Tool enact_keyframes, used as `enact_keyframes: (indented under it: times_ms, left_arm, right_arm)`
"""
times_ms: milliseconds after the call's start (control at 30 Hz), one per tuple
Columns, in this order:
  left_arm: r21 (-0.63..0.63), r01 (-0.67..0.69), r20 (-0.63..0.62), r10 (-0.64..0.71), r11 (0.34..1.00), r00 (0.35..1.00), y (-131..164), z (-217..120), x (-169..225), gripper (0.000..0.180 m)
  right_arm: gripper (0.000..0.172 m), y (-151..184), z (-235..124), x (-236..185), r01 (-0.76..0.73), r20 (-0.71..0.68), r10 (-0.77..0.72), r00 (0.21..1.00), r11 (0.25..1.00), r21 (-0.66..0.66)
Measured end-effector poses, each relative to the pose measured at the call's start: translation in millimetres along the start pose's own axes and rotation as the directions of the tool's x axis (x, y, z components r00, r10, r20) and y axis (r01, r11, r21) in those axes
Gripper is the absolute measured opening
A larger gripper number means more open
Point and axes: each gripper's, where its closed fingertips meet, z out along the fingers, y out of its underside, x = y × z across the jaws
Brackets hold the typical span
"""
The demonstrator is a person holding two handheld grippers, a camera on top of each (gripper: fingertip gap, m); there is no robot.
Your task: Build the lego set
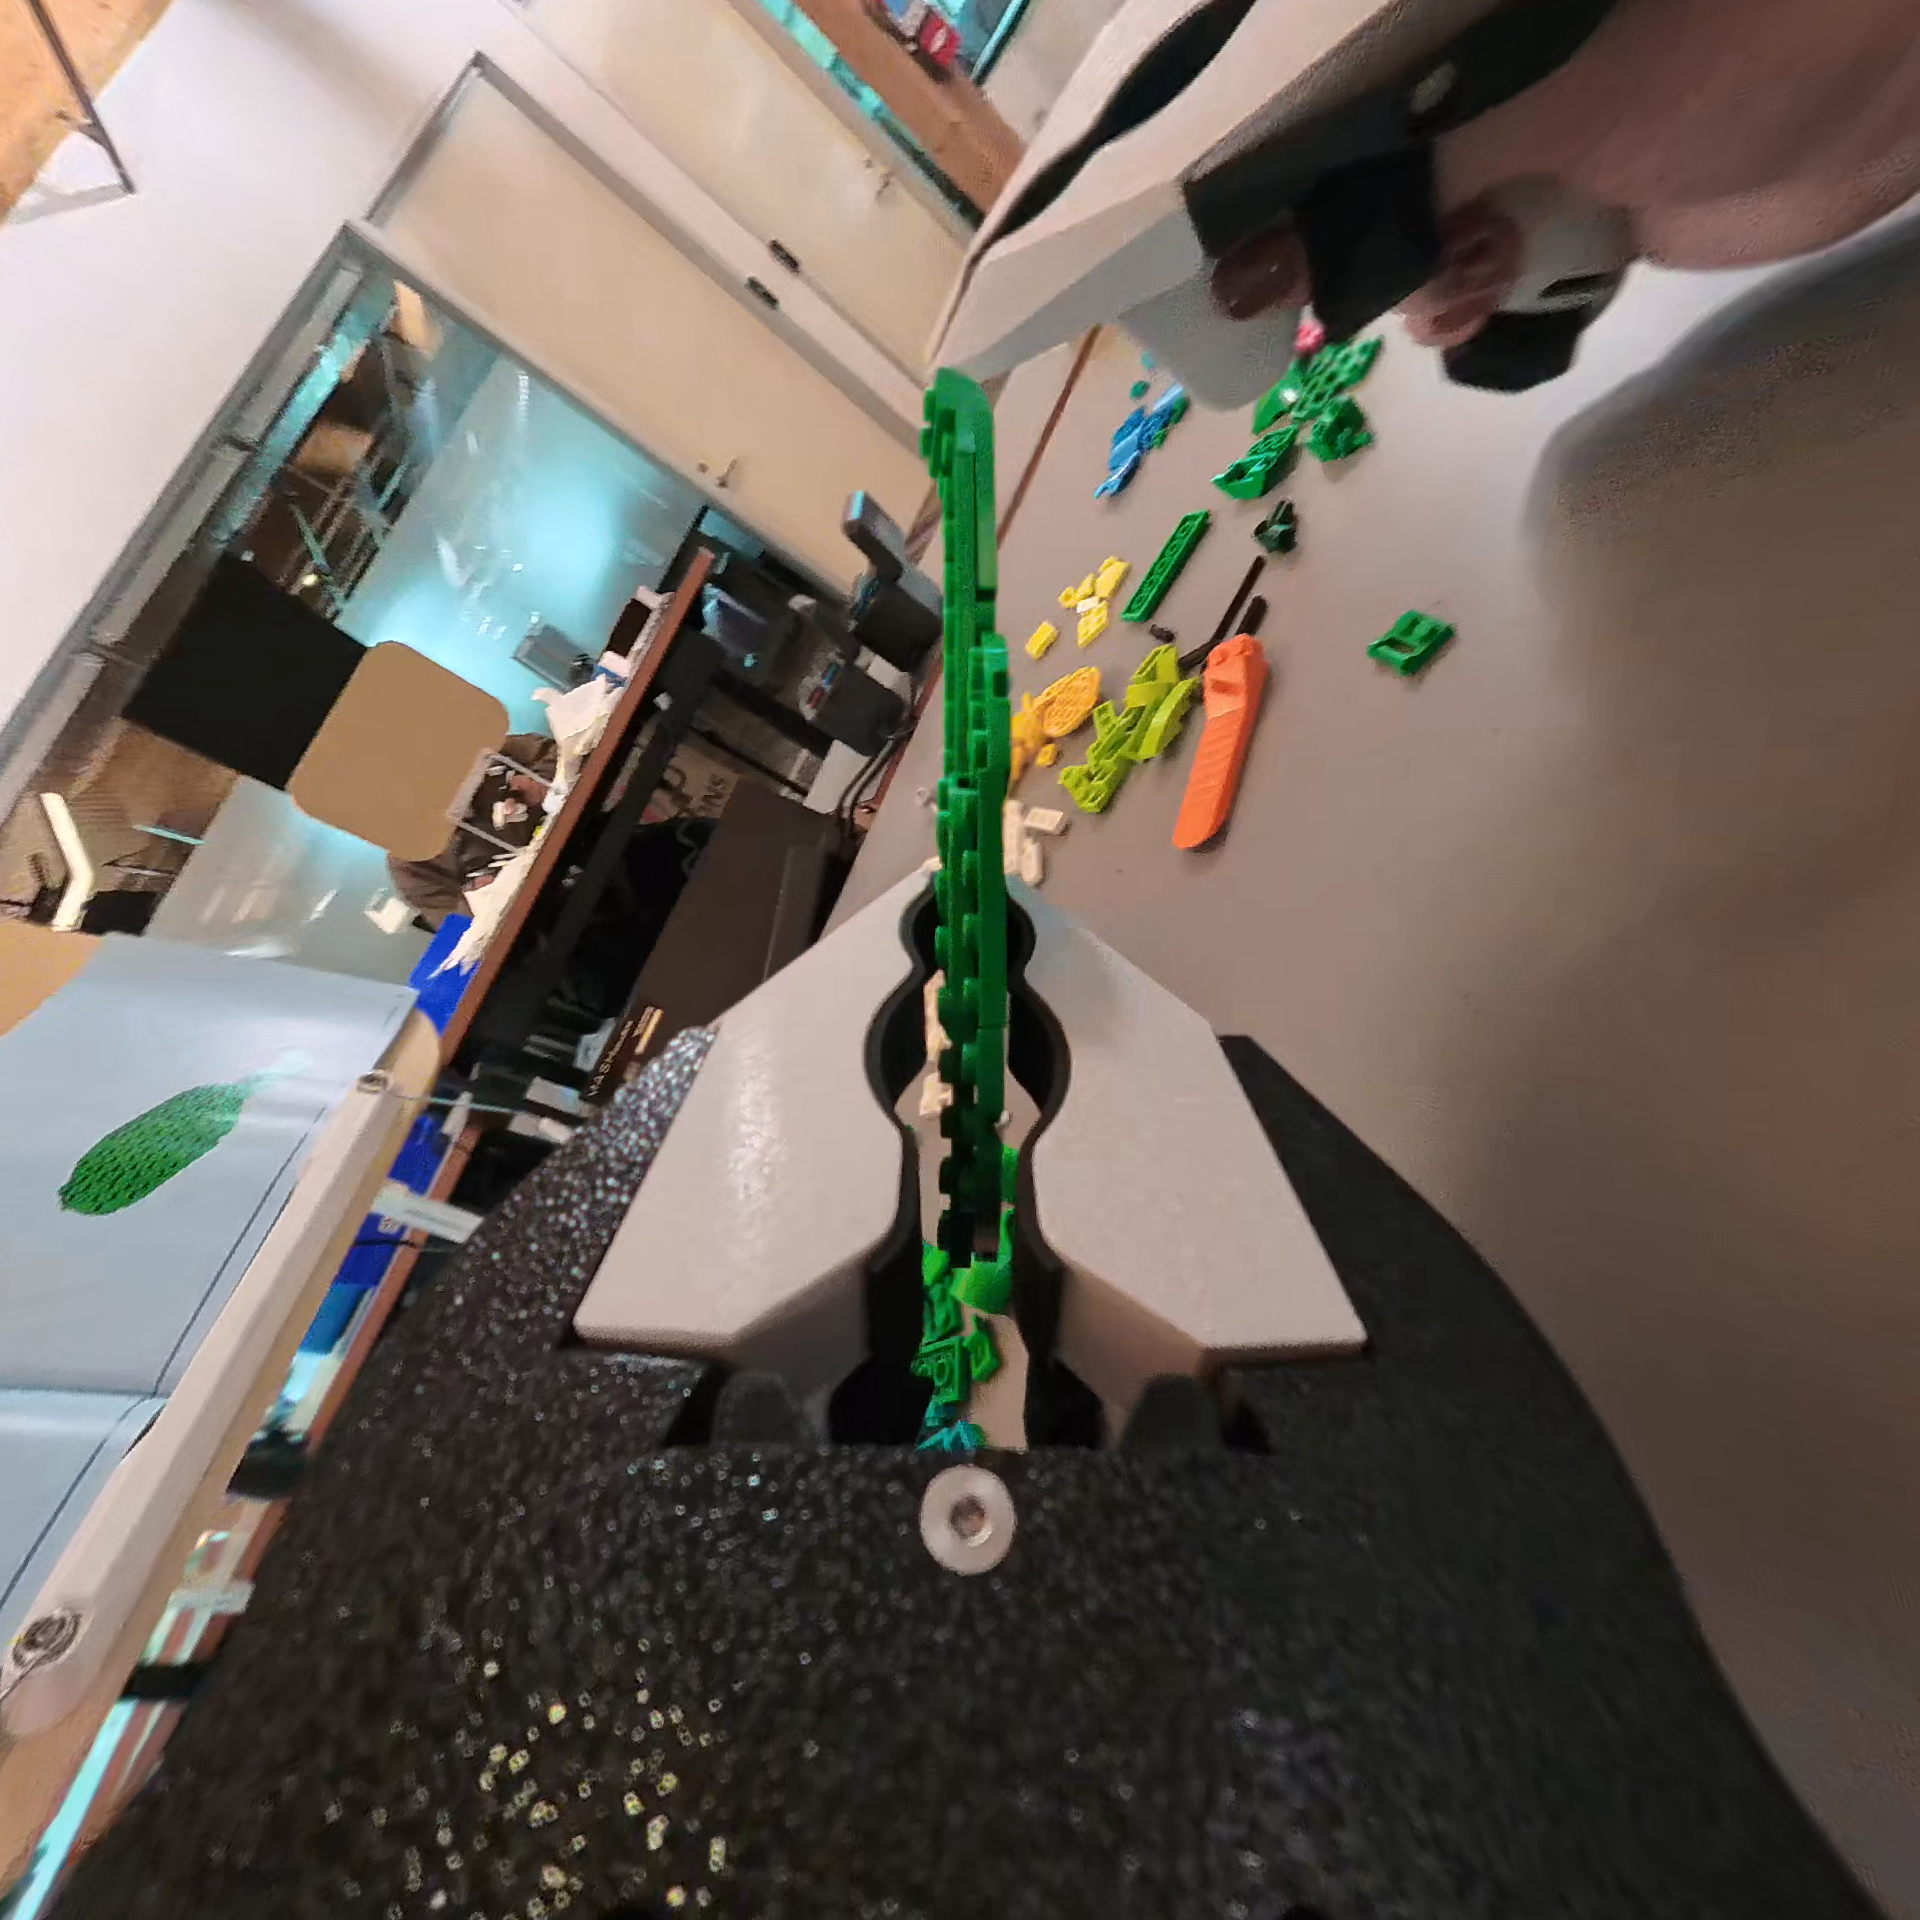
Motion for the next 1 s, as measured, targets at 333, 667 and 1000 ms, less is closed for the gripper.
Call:
enact_keyframes:
  times_ms: [333, 667, 1000]
  left_arm:
    - [-0.045, -0.183, -0.111, 0.177, 0.982, 0.978, 13, 6, 38, 0.005]
    - [-0.100, -0.563, -0.243, 0.528, 0.821, 0.814, 4, -17, 92, 0.006]
    - [-0.223, -0.218, -0.507, 0.078, 0.950, 0.859, -11, -43, 109, 0.048]
  right_arm:
    - [0.000, 14, 4, 19, -0.048, -0.062, 0.046, 0.997, 0.999, -0.026]
    - [0.000, 16, 3, 28, -0.019, -0.116, 0.014, 0.993, 0.999, -0.038]
    - [0.000, 10, 1, 22, 0.001, -0.090, -0.002, 0.996, 1.000, -0.012]
